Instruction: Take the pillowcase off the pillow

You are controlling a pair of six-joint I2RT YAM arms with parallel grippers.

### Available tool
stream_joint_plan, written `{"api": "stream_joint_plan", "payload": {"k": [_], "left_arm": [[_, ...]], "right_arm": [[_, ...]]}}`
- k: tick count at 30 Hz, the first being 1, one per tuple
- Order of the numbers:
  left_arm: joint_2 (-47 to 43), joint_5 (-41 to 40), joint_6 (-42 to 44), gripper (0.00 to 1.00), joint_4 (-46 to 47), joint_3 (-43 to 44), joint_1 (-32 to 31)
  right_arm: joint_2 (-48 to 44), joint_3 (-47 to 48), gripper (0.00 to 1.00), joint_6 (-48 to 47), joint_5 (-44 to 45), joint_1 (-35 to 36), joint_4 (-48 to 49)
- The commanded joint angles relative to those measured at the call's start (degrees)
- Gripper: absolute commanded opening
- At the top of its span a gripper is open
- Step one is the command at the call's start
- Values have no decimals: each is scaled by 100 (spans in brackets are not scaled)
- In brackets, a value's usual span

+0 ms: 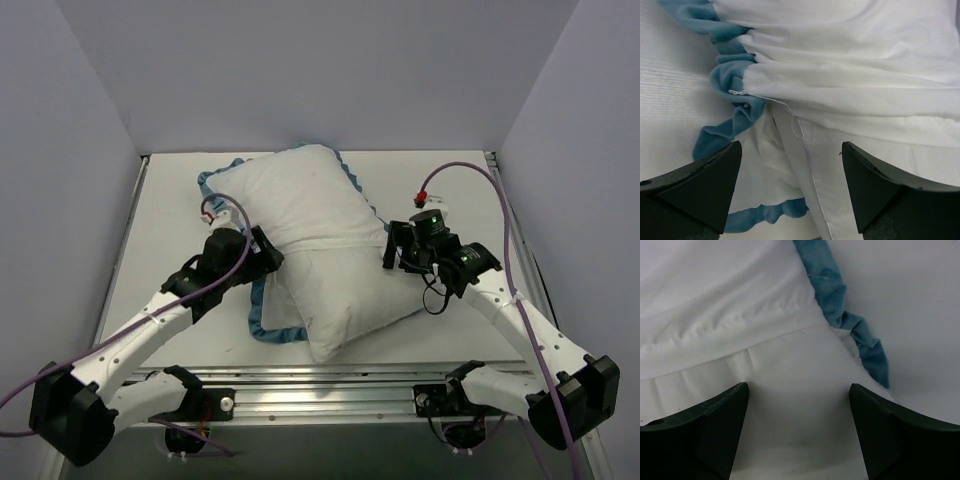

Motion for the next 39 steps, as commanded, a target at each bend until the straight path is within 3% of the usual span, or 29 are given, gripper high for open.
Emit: {"api": "stream_joint_plan", "payload": {"k": [1, 3, 7, 12, 15, 19, 25, 28, 33, 39], "left_arm": [[896, 704, 237, 89, 292, 480, 23], [1346, 932, 412, 90, 592, 682, 84], [2794, 1443, 878, 92, 542, 2119, 243], [3475, 1356, 1379, 93, 94, 3345, 409], [3361, 1145, 1616, 95, -170, 3680, 471], [2713, 495, 2151, 97, -618, 3690, 489], [1378, 98, 2846, 95, -1041, 2988, 419], [753, 187, 3539, 94, -1067, 2418, 25], [180, -717, 4429, 94, -735, 1634, -1826], [520, -1579, 4526, 94, -277, 1299, -2910]], "right_arm": [[-107, -482, 74, 17, -1095, 53, 475], [-292, -721, 72, 192, -1386, 307, 722], [-416, -1144, 69, 938, -1536, 1097, 1574], [154, -1276, 68, 1397, -1572, 2046, 2829], [584, -988, 68, 1292, -1520, 2311, 3166], [929, -460, 68, 950, -1283, 2364, 2930], [649, 51, 73, 607, -817, 2312, 2385], [262, -36, 77, 633, -334, 2198, 2113], [-510, -554, 87, 905, -166, 1531, 1796], [-1223, -1433, 99, 1415, -104, 1064, 1620]]}}
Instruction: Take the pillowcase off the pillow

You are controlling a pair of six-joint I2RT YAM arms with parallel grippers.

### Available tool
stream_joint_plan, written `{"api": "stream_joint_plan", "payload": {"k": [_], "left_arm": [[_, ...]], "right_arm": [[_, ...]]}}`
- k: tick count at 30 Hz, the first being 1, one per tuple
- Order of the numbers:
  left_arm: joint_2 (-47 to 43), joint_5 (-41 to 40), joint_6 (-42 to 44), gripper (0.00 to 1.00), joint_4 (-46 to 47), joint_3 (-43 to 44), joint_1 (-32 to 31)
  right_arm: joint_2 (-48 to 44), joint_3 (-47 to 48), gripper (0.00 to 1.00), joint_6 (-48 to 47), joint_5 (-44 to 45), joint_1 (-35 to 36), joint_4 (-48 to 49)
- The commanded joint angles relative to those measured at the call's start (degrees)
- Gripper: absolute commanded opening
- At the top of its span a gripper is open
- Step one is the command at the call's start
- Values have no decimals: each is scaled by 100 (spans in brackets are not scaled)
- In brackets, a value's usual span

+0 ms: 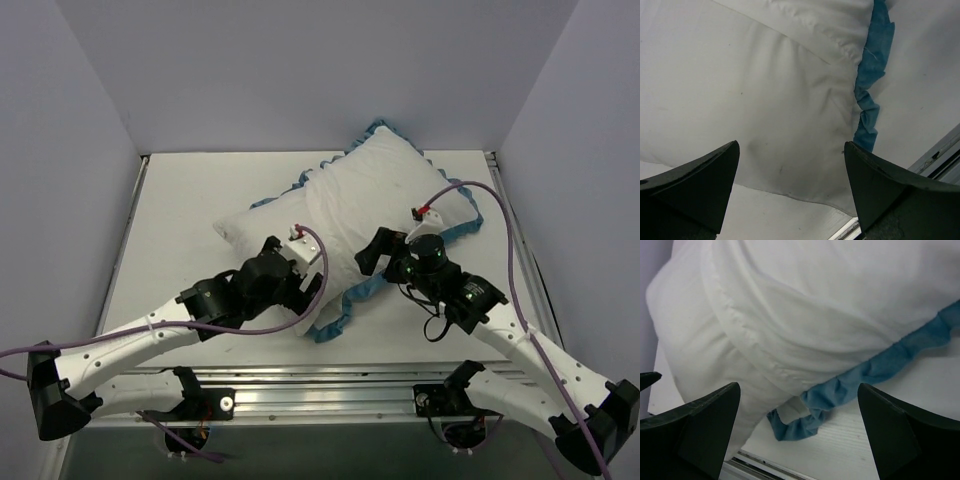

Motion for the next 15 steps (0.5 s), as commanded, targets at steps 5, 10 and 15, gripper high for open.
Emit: {"api": "stream_joint_plan", "payload": {"k": [5, 10, 15], "left_arm": [[852, -1238, 383, 94, 673, 219, -643], [1345, -1363, 295, 94, 1085, 71, -722], [1801, -1565, -336, 94, 1349, -228, -670]], "right_arm": [[-427, -940, 99, 480, -94, -112, 38], [-542, -1555, 97, 691, -428, -130, 644], [-217, -1732, 96, 779, -737, -130, 1058]]}}
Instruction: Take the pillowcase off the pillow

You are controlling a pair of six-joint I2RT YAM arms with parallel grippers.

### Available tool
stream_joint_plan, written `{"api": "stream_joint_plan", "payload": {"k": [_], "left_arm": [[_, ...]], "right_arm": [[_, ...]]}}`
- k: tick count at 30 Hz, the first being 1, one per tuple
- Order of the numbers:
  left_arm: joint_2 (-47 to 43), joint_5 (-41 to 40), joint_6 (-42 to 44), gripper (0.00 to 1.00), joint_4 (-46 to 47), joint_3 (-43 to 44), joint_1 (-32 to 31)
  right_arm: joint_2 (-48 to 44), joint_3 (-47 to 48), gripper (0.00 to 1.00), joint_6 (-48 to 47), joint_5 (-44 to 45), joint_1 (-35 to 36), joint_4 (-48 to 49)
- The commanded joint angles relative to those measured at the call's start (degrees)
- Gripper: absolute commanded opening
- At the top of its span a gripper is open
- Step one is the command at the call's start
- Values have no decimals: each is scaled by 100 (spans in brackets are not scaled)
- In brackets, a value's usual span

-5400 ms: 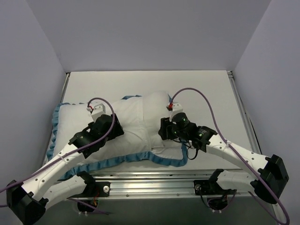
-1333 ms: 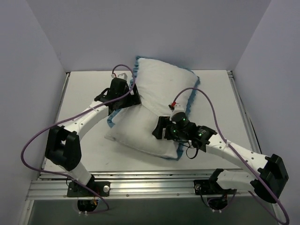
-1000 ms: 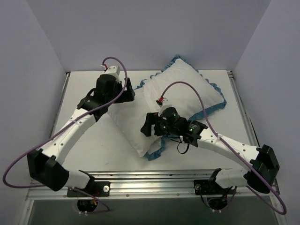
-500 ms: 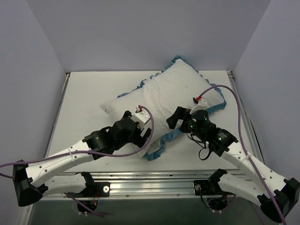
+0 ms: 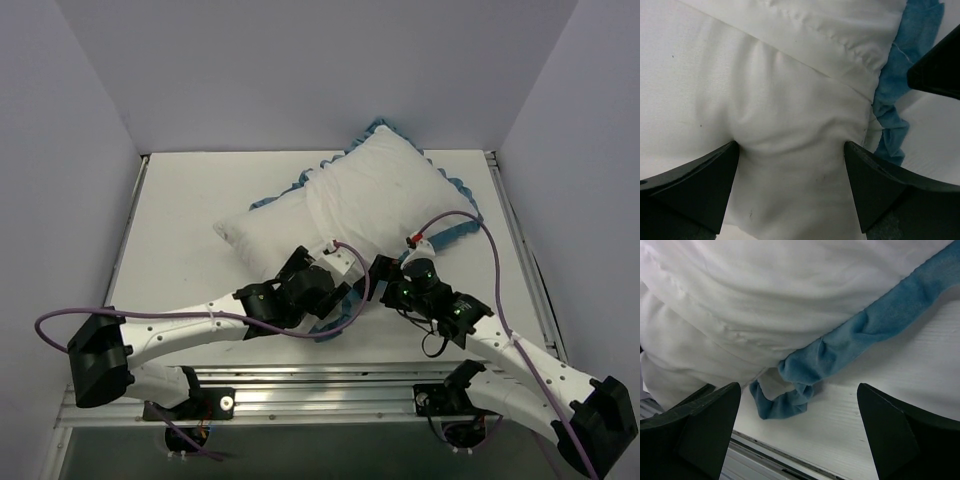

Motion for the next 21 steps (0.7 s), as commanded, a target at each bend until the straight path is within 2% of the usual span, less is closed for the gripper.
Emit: {"api": "stream_joint_plan", "payload": {"k": [1, 2, 3, 4, 6, 7, 9, 10, 11, 21], "left_arm": [[292, -168, -569, 95, 543, -258, 52], [345, -125, -640, 98, 639, -303, 78], [432, -89, -710, 96, 692, -356, 87], [468, -80, -867, 82, 736, -435, 96], [530, -63, -974, 66, 851, -488, 113], [530, -63, -1061, 48, 868, -514, 113], [469, -19, -1176, 29, 860, -497, 122], [416, 16, -1203, 11, 860, -497, 122], [355, 60, -1220, 3, 869, -497, 131], [-339, 341, -1308, 2, 658, -216, 175]], "right_arm": [[194, -106, 96, 167, -216, -38, 580], [255, -167, 96, 193, -251, -30, 772], [265, -229, 96, 229, -304, -30, 887], [291, -299, 96, 307, -322, -30, 1027], [387, -527, 95, 395, -339, -30, 1405], [440, -580, 94, 439, -366, -30, 1580], [598, -738, 93, 466, -453, -30, 1783], [634, -791, 93, 475, -523, -30, 1880], [695, -844, 92, 492, -550, -30, 2055], [1187, -1258, 86, 352, -752, -47, 3278]]}}
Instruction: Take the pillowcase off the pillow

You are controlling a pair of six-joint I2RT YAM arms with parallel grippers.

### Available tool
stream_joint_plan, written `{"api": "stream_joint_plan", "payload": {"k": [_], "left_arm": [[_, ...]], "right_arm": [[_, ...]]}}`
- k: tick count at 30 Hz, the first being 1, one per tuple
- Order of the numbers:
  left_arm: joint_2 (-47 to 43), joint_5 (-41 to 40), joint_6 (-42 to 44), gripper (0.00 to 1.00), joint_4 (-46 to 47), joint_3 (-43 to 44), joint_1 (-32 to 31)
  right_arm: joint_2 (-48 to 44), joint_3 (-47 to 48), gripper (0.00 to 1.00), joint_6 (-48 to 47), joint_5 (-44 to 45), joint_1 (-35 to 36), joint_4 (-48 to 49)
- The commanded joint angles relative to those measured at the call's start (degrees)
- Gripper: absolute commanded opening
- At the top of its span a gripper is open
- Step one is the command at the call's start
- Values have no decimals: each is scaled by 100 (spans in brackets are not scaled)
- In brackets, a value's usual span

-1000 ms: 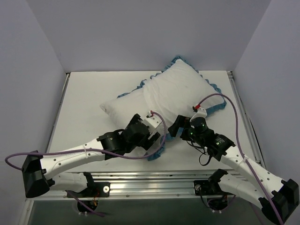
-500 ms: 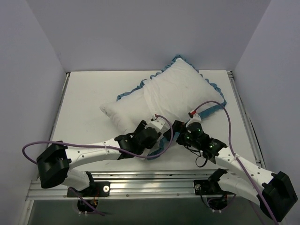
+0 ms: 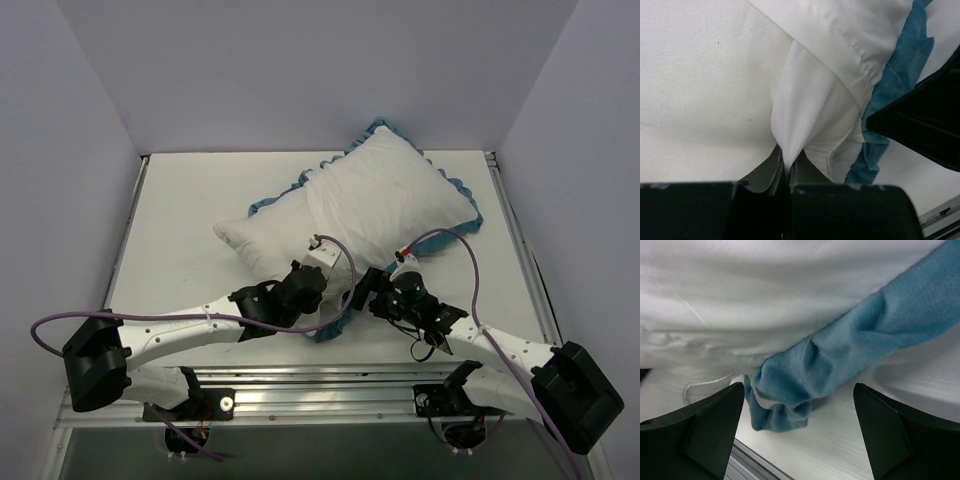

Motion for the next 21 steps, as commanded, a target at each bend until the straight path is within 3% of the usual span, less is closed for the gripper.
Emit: {"api": "stream_joint_plan", "payload": {"k": [1, 7, 10, 13, 14, 16, 17, 21], "left_arm": [[-288, 276, -216, 2, 20, 221, 13], [-385, 206, -216, 2, -130, 292, 31], [-428, 153, -259, 2, -253, 292, 48], [-516, 39, -399, 2, -358, 292, 83], [-534, 13, -426, 2, -463, 292, 92], [-613, -5, -531, 2, -569, 292, 145], [-657, -14, -558, 2, -717, 300, 171], [-990, -128, -1022, 2, -1455, 519, 443]], "right_arm": [[258, 84, 85, -205, -202, -45, 819], [681, 348, 79, -478, -369, -45, 1145], [848, 497, 64, -619, -290, -54, 1119], [953, 594, 39, -794, -290, -133, 1075], [971, 621, 23, -838, -290, -168, 1023], [945, 726, 11, -970, -299, -273, 961], [919, 770, 0, -1014, -307, -317, 856], [796, 1130, 0, -1242, -89, -668, 250]]}}
